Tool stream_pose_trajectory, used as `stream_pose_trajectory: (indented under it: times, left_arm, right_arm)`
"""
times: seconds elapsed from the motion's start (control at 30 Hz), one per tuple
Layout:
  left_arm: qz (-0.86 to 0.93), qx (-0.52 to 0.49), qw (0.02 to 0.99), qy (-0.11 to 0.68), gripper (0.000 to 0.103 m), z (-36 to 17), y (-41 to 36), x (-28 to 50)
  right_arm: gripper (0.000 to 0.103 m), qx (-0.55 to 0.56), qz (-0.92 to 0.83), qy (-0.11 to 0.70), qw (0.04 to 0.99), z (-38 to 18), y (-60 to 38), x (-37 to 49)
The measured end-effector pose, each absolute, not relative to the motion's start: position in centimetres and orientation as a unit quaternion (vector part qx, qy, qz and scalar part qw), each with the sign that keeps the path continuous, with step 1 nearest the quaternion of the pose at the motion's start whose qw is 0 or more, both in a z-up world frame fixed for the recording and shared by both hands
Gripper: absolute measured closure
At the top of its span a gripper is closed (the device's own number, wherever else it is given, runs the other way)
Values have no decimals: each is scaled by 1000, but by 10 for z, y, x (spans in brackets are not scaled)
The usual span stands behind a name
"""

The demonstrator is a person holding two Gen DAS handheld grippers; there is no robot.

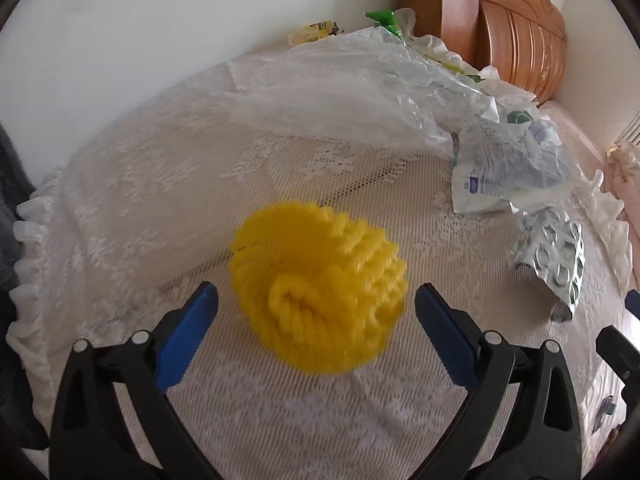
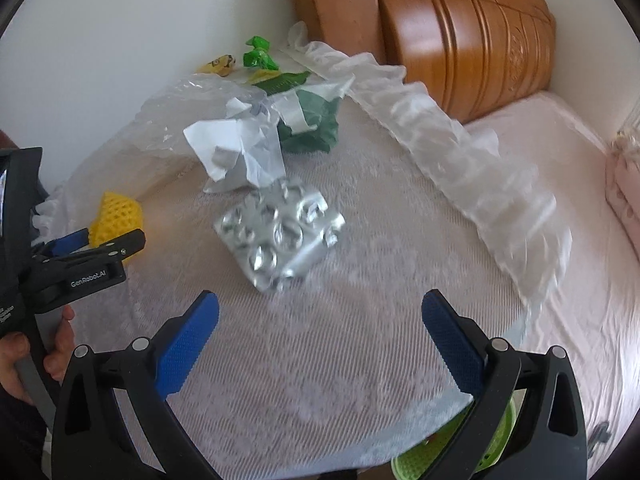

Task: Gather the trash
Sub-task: 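Grasp the yellow foam net with left gripper while right gripper grasps the foil blister pack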

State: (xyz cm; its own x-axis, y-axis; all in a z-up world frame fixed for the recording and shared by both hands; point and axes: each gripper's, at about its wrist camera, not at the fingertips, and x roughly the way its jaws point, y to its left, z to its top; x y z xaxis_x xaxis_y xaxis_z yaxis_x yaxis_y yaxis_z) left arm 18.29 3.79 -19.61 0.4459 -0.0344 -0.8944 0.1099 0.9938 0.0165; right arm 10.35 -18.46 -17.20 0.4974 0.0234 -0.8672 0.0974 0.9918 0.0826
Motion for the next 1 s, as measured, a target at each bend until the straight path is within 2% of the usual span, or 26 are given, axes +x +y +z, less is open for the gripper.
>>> stream_pose_trajectory:
  times: [0.27,0.37,0.63,0.93,1.0]
  left_arm:
    - [-47,45,848,526,49,-200,38,187]
    - [-56,34,848,525,56,-194,42,183]
    - [-61,24,854,516,57,-176,53,165]
    - [-55,26,857,511,57,-160,64,140]
    - [-56,21,858,510,57,-158,64,137]
  right_arm:
    - [2,37,18,510,859,-180,-180,119]
    - [2,-17,48,511,858,-181,-171,127]
    - [2,-134,117,522,834,-195,-161,171]
    - [2,-183,153,528,815,-207,-147,184]
    - [6,-179,155,525,817,-207,-146,182]
